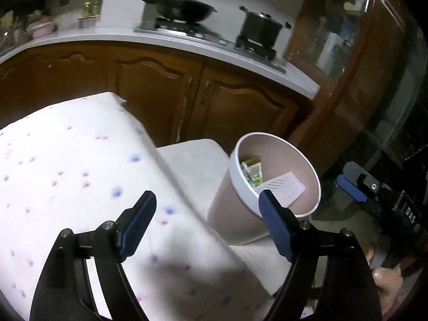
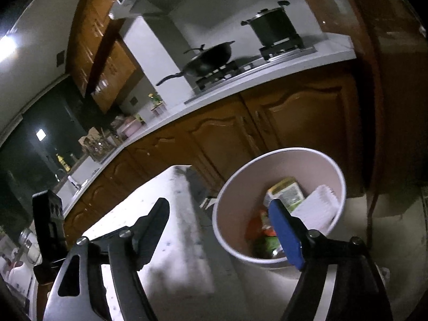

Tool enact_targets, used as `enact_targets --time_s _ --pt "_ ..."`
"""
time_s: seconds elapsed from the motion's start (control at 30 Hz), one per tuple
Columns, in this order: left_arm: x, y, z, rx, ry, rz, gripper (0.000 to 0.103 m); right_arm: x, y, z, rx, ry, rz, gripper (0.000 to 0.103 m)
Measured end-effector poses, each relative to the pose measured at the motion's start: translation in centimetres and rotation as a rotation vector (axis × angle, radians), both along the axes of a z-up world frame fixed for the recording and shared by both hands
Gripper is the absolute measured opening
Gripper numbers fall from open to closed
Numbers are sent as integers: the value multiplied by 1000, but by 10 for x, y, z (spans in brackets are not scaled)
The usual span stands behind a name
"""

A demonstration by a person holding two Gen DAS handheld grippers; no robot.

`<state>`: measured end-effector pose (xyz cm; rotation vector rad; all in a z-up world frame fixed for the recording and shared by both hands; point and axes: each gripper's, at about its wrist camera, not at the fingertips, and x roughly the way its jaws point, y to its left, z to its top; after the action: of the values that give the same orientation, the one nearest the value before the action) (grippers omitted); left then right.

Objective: Collect trash

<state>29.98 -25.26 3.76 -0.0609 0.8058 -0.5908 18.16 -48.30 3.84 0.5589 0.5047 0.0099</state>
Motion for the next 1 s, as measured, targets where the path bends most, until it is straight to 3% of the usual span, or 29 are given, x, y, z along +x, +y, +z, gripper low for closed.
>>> enact_targets --time_s 0.2,0.37,0.53,1.0 --pt "-17 39 4 0 -25 60 83 -7 34 9 0 -29 28 87" --pt "-34 63 4 0 -33 93 86 -17 64 9 13 -46 35 98" --pt "-55 89 5 10 -62 133 93 -25 85 9 17 -49 41 100" --pt "-135 175 -8 45 -153 290 98 -84 175 -4 -161 -78 24 101"
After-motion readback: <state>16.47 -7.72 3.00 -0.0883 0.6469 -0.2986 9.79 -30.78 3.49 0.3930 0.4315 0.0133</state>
